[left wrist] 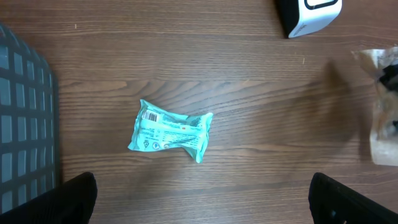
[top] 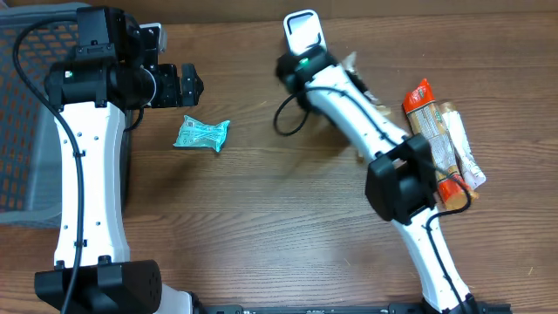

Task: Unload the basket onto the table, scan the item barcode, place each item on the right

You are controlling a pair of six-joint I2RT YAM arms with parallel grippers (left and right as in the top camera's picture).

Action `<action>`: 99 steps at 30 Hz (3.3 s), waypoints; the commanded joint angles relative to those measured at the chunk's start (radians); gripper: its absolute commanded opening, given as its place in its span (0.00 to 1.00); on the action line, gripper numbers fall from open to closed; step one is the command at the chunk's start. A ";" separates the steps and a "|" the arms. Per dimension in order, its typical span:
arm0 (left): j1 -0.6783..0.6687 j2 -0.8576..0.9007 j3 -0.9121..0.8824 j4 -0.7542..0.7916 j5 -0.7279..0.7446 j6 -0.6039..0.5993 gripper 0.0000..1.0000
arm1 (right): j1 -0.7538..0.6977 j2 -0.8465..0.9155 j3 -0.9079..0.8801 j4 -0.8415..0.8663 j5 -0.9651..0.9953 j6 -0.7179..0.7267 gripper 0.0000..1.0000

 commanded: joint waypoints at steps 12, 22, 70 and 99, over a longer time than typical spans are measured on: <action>-0.008 -0.001 0.015 0.004 -0.002 -0.006 1.00 | 0.112 -0.040 -0.196 0.064 -0.102 -0.076 0.25; -0.008 -0.001 0.015 0.003 -0.002 -0.006 1.00 | 0.322 -0.040 -0.196 0.140 -0.214 -0.076 0.74; -0.008 -0.001 0.015 0.003 -0.002 -0.006 1.00 | -0.161 -0.071 -0.016 0.155 -1.308 -0.247 0.90; -0.008 -0.001 0.015 0.003 -0.002 -0.006 1.00 | -0.278 0.076 -0.275 0.366 -1.633 -0.410 0.93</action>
